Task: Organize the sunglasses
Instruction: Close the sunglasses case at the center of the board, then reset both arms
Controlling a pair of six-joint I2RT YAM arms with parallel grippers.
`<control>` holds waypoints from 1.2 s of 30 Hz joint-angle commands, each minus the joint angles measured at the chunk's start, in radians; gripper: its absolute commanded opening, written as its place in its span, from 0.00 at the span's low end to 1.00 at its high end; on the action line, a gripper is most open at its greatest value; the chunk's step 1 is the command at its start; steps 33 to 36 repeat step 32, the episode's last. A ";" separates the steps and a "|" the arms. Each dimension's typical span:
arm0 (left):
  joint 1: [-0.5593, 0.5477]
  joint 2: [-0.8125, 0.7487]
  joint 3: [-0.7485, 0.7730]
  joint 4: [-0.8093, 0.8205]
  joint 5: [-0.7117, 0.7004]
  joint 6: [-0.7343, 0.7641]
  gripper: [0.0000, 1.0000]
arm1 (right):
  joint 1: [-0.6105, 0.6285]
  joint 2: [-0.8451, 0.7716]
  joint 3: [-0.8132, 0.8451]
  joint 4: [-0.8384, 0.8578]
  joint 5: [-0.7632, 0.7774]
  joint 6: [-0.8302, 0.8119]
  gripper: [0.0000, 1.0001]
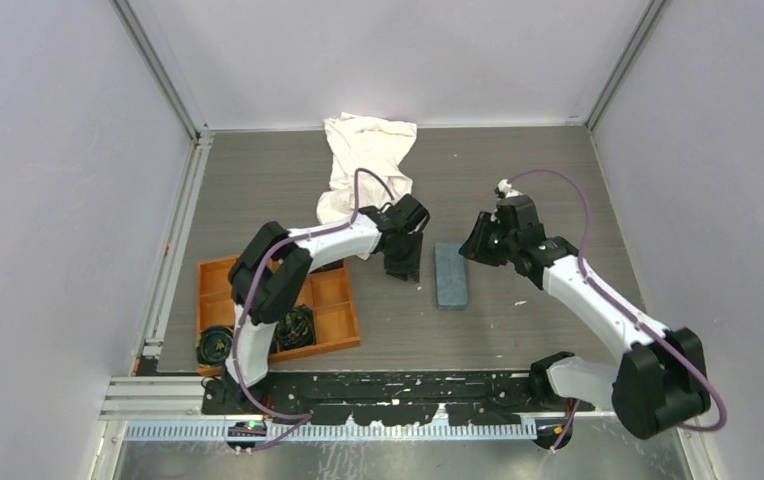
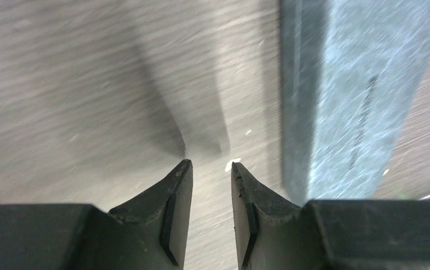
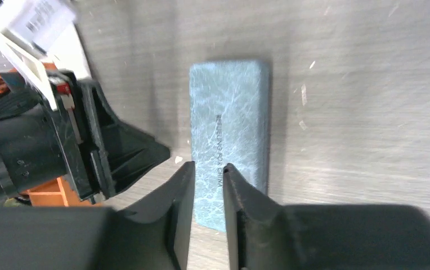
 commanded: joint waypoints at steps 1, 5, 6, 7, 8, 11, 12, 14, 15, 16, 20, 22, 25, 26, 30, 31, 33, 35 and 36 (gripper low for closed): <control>0.009 -0.201 -0.051 -0.093 -0.142 0.086 0.34 | -0.007 -0.133 0.109 -0.122 0.208 -0.109 0.41; 0.028 -0.423 -0.108 -0.110 -0.218 0.145 0.38 | -0.013 -0.202 0.199 -0.203 0.390 -0.155 0.71; 0.035 -0.478 -0.117 -0.121 -0.244 0.158 0.39 | -0.014 -0.211 0.227 -0.227 0.455 -0.155 0.80; 0.049 -0.527 -0.123 -0.136 -0.267 0.176 0.40 | -0.016 -0.218 0.250 -0.250 0.523 -0.150 0.87; 0.061 -0.574 -0.130 -0.149 -0.288 0.187 0.41 | -0.016 -0.225 0.271 -0.267 0.601 -0.130 0.96; 0.123 -0.699 -0.155 -0.182 -0.328 0.205 0.42 | -0.022 -0.241 0.310 -0.306 0.835 -0.063 1.00; 0.160 -0.736 -0.170 -0.191 -0.323 0.209 0.42 | -0.024 -0.246 0.315 -0.318 0.901 -0.036 1.00; 0.244 -0.802 -0.208 -0.213 -0.298 0.218 0.42 | -0.031 -0.263 0.311 -0.330 0.981 -0.011 1.00; 0.287 -0.829 -0.230 -0.225 -0.288 0.224 0.42 | -0.032 -0.277 0.303 -0.332 1.002 0.001 1.00; 0.325 -0.856 -0.251 -0.240 -0.286 0.232 0.42 | -0.034 -0.287 0.296 -0.332 1.017 0.012 0.99; 0.427 -0.936 -0.332 -0.290 -0.295 0.263 0.42 | -0.033 -0.313 0.256 -0.332 1.026 0.053 1.00; 0.442 -0.975 -0.361 -0.300 -0.309 0.266 0.41 | -0.033 -0.321 0.242 -0.336 1.035 0.076 1.00; 0.445 -1.020 -0.398 -0.287 -0.339 0.263 0.40 | -0.035 -0.328 0.226 -0.324 1.031 0.087 1.00; 0.445 -1.031 -0.402 -0.281 -0.348 0.261 0.40 | -0.035 -0.328 0.221 -0.319 1.030 0.090 1.00; 0.445 -1.044 -0.388 -0.284 -0.372 0.261 0.39 | -0.034 -0.320 0.205 -0.301 1.021 0.106 1.00; 0.446 -1.044 -0.381 -0.286 -0.375 0.262 0.39 | -0.034 -0.314 0.204 -0.298 1.015 0.107 1.00; 0.447 -1.045 -0.377 -0.287 -0.377 0.264 0.40 | -0.034 -0.304 0.206 -0.297 1.010 0.107 1.00; 0.447 -1.045 -0.377 -0.287 -0.377 0.264 0.40 | -0.034 -0.304 0.206 -0.297 1.010 0.107 1.00; 0.447 -1.045 -0.377 -0.287 -0.377 0.264 0.40 | -0.034 -0.304 0.206 -0.297 1.010 0.107 1.00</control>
